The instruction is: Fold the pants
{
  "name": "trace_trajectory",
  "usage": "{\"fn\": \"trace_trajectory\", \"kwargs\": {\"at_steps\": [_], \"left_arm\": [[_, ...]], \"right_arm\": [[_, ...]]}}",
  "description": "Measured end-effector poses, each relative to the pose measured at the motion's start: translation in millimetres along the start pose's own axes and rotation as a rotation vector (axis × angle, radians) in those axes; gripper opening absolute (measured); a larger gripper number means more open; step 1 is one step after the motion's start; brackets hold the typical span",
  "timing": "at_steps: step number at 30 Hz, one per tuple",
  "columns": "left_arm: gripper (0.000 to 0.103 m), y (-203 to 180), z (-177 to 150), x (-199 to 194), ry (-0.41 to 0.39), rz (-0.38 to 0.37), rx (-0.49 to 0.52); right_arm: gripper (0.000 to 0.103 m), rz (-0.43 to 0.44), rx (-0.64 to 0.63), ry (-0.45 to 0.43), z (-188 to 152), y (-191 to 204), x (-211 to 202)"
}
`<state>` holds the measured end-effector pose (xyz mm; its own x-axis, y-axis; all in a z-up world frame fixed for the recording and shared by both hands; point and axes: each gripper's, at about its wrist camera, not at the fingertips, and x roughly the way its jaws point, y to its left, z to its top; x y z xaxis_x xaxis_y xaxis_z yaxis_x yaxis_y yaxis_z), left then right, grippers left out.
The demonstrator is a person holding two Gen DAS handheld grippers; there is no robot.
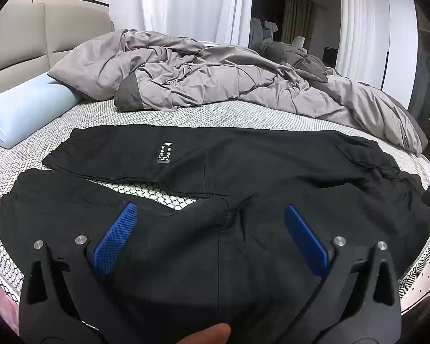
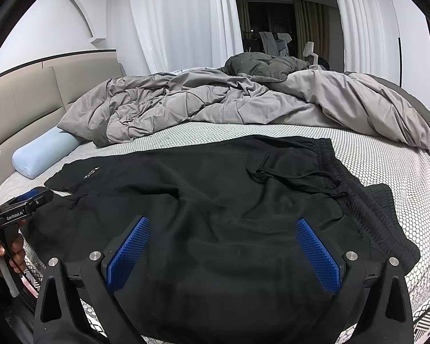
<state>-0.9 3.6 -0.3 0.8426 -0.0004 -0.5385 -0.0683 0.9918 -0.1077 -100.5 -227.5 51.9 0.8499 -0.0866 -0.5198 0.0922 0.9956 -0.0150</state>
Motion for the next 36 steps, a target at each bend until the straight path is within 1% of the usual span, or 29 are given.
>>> {"fn": "trace_trajectory", "kwargs": {"at_steps": [21, 22, 24, 27, 29, 31, 33, 36], "left_arm": [[0.102, 1.7, 4.0, -0.8, 0.001, 0.001, 0.000], [0.102, 2.5, 4.3, -0.7, 0.003, -0.005, -0.003], [0.102, 7.6, 8.4, -2.3, 0.027, -0.049, -0.027], [0.102, 36.4, 20.3, -9.8, 0.043, -0.077, -0.128], [0.102, 58.1, 24.2, -15.1, 0.038, -0.083, -0.190], [0.102, 80.0, 25.1, -19.1, 0.028, -0.064, -0.236], [0.102, 108.8, 24.8, -28.5, 0.004, -0.010, -0.272], [0.102, 148.9, 17.8, -40.7, -0.017, 0.050, -0.308]], "right_arm": [[0.103, -0.003, 0.003, 0.002, -2.1, -3.3, 0.4], [0.103, -0.003, 0.003, 0.003, -1.8, -3.0, 0.4], [0.103, 0.000, 0.008, 0.011, -2.6, -6.6, 1.2], [0.103, 0.004, 0.046, 0.025, -2.3, -19.9, 3.0], [0.103, -0.006, 0.073, 0.029, -1.8, -31.5, 2.6], [0.103, -0.026, 0.098, 0.033, -1.8, -43.8, 1.2], [0.103, -0.052, 0.115, 0.041, -4.0, -56.2, -0.1], [0.103, -0.084, 0.143, 0.053, -7.2, -71.8, -1.6]]}}
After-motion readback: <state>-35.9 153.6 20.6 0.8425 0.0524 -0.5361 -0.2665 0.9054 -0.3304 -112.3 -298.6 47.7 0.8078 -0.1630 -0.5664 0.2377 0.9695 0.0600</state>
